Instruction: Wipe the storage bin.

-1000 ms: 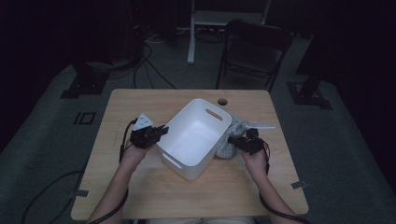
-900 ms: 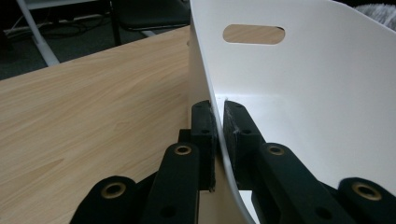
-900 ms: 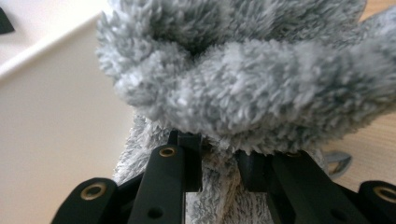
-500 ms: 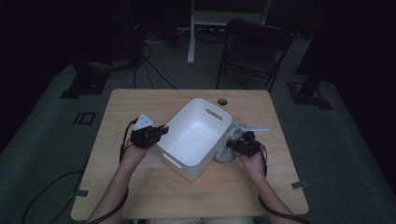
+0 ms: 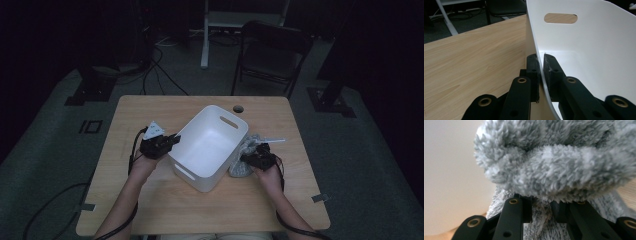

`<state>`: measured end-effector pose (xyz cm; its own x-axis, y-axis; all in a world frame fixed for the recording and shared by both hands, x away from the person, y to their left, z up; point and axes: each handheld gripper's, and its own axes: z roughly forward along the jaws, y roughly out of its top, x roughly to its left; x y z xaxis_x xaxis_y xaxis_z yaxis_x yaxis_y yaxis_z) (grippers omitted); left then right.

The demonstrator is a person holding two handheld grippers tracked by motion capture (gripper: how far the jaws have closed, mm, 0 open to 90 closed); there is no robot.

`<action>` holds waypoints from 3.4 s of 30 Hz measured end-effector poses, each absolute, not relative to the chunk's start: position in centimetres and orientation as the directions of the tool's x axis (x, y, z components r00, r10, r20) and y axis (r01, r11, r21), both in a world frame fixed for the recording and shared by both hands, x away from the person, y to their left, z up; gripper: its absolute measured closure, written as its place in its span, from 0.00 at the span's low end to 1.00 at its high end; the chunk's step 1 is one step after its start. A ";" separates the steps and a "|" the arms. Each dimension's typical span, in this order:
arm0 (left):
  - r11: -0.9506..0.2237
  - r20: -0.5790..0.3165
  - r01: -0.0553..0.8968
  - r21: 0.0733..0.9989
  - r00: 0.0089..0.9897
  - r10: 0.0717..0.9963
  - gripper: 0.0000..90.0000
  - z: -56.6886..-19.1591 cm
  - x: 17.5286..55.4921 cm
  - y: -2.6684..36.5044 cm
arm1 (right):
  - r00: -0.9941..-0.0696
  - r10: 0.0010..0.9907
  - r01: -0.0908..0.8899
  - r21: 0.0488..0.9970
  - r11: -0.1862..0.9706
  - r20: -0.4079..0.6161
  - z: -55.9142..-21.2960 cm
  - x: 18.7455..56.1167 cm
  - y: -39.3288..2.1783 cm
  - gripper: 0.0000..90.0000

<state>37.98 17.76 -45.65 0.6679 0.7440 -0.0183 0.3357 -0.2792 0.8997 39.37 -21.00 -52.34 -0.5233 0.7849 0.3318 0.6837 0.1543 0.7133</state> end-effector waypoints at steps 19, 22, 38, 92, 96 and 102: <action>-0.289 -0.010 0.328 0.899 0.676 0.737 0.92 -45.6 38.1 17.6 | -0.587 0.737 0.591 0.799 0.108 0.335 -47.9 37.5 -20.9 0.82; -0.284 -0.011 0.328 0.901 0.672 0.740 0.92 -45.7 38.1 17.6 | -0.584 0.741 0.598 0.793 0.115 0.333 -48.3 37.7 -20.8 0.82; -0.281 -0.009 0.324 0.903 0.669 0.743 0.92 -45.7 38.1 17.4 | -0.564 0.757 0.637 0.756 0.147 0.328 -50.1 38.2 -20.5 0.82; -0.273 -0.019 0.331 0.903 0.667 0.745 0.92 -45.7 38.3 17.3 | -0.685 0.637 0.546 0.829 0.126 0.354 -46.4 36.7 -21.2 0.82; -0.271 -0.023 0.333 0.903 0.668 0.743 0.92 -45.7 38.3 17.3 | -0.672 0.664 0.553 0.818 0.157 0.327 -46.9 36.6 -20.3 0.82; -0.274 -0.016 0.330 0.903 0.665 0.746 0.91 -45.7 38.3 17.3 | -0.651 0.691 0.581 0.792 0.187 0.314 -48.4 37.0 -19.9 0.82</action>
